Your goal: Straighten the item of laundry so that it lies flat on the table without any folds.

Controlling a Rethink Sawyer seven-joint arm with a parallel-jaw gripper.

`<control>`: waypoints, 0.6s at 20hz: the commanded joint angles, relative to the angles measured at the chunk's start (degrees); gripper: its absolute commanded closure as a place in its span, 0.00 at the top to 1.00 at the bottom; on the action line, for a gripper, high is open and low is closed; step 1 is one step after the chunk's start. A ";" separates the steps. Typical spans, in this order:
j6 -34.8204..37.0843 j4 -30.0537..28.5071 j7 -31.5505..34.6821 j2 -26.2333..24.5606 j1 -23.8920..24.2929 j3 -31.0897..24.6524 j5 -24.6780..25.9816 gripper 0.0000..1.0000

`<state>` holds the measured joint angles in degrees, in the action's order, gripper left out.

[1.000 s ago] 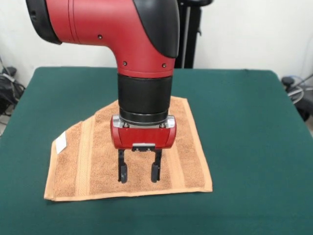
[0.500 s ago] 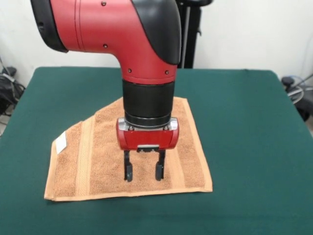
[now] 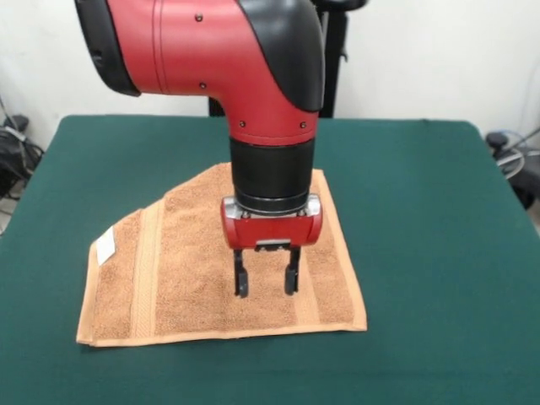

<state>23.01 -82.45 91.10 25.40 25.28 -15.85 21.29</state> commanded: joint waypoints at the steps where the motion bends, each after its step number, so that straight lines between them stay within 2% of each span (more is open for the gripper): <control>1: -1.50 -6.07 4.29 -0.78 -2.27 -0.96 2.03 1.00; 9: -3.73 -0.36 4.24 -5.19 -3.98 0.47 3.15 1.00; 12: -4.80 3.88 1.45 -8.10 -3.29 -0.05 4.62 1.00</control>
<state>22.29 -82.86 91.10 23.32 22.88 -15.60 21.29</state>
